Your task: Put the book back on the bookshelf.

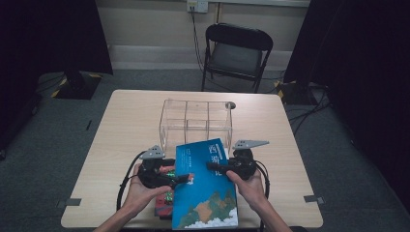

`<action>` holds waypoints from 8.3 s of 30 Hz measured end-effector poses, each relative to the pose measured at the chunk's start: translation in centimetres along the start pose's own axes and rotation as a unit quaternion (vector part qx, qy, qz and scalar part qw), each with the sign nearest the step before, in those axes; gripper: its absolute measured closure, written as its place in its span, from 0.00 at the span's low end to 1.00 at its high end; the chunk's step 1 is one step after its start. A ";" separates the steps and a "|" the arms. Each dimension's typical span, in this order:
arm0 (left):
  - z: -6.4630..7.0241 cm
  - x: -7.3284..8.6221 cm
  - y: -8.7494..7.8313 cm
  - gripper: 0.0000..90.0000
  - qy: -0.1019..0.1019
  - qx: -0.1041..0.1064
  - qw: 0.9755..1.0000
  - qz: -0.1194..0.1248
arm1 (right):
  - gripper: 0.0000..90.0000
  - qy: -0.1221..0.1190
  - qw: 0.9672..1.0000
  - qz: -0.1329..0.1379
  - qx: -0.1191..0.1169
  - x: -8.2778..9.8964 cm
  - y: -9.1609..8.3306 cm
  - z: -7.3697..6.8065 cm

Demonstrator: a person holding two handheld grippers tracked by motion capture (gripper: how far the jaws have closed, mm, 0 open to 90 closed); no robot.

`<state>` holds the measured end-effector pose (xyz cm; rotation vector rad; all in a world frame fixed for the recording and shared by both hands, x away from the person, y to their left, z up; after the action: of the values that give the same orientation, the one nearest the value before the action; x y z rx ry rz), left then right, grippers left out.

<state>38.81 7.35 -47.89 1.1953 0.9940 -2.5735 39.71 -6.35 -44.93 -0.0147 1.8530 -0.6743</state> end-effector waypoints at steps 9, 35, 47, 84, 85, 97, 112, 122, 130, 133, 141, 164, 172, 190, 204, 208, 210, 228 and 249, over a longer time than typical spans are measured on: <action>0.2 -0.2 0.2 0.09 -0.013 0.022 1.000 0.010 | 0.88 -0.015 1.000 0.014 0.003 -0.4 -0.7 -0.4; 1.7 -0.7 0.8 0.18 -0.083 0.095 0.992 0.002 | 0.90 -0.038 0.999 0.018 -0.010 -1.8 -2.4 -2.0; 1.7 -2.4 1.2 0.32 -0.089 0.102 0.991 0.002 | 0.91 -0.005 1.000 -0.015 0.010 -0.9 -2.8 -0.2; 5.1 -11.5 -4.4 0.62 0.031 0.097 0.986 0.132 | 0.91 -0.058 0.992 0.111 0.022 -9.0 -5.2 -1.4; 5.1 -11.3 -4.4 0.62 0.037 0.095 0.986 0.135 | 0.91 -0.063 0.992 0.108 0.020 -8.8 -5.0 -1.5; 6.1 -13.5 -5.1 0.66 0.065 0.065 0.981 0.168 | 0.91 -0.065 0.991 0.111 0.031 -10.0 -4.6 -0.9; 7.4 -11.4 -7.0 0.64 0.123 0.057 0.975 0.173 | 0.81 -0.133 0.985 0.107 0.036 -9.3 -4.6 -2.9; 7.8 -10.5 -7.5 0.66 0.133 0.052 0.975 0.171 | 0.65 -0.134 0.983 0.109 0.055 -8.9 -5.7 -2.1; 7.6 -10.2 -7.8 0.66 0.129 0.050 0.976 0.171 | 0.50 -0.122 0.983 0.108 0.080 -8.3 -6.5 -0.5; 7.5 -10.0 -7.9 0.66 0.127 0.048 0.976 0.168 | 0.45 -0.121 0.984 0.108 0.079 -8.1 -6.5 0.3; 7.9 -9.7 -8.1 0.66 0.130 0.046 0.977 0.161 | 0.37 -0.117 0.985 0.107 0.064 -7.9 -5.5 1.5; 7.5 -10.1 -6.7 0.64 0.127 0.040 0.975 0.179 | 0.53 -0.127 0.986 0.098 0.050 -7.5 -5.4 0.7; 7.7 -10.2 -5.8 0.63 0.138 0.038 0.974 0.173 | 0.55 -0.131 0.986 0.097 0.042 -7.3 -5.8 0.3; 7.1 -9.1 -3.9 0.61 0.158 0.030 0.973 0.163 | 0.55 -0.135 0.985 0.098 0.039 -7.2 -5.9 0.4; 6.3 -9.5 -4.3 0.68 0.135 0.008 0.979 0.154 | 0.57 -0.130 0.986 0.096 0.049 -8.2 -4.1 1.5; 5.4 -9.5 -5.2 0.68 0.132 0.011 0.979 0.157 | 0.57 -0.141 0.984 0.099 0.046 -9.1 -3.2 1.3; 5.3 -9.5 -5.3 0.67 0.134 0.008 0.978 0.158 | 0.57 -0.143 0.983 0.108 0.046 -9.7 -2.8 1.1; 3.0 -9.8 -7.6 0.67 0.130 -0.024 0.974 0.186 | 0.57 -0.148 0.979 0.134 0.041 -12.0 0.3 0.5; 3.2 -9.0 -7.9 0.67 0.124 -0.004 0.977 0.173 | 0.59 -0.139 0.987 0.081 0.024 -7.7 1.3 1.0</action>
<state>39.92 10.17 -35.82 1.5598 0.7516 -2.1892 43.96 -3.18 -39.14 0.0702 1.5505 -0.5726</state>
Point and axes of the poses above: each handheld gripper's, and its own axes: y roughly forward along the jaws, x roughly out of its underside, z roughly to its right, the point moved 10 cm from there along y, roughly forward along the jaws, and after that the axes turned 12 degrees about -y, right-handed, at the moved point
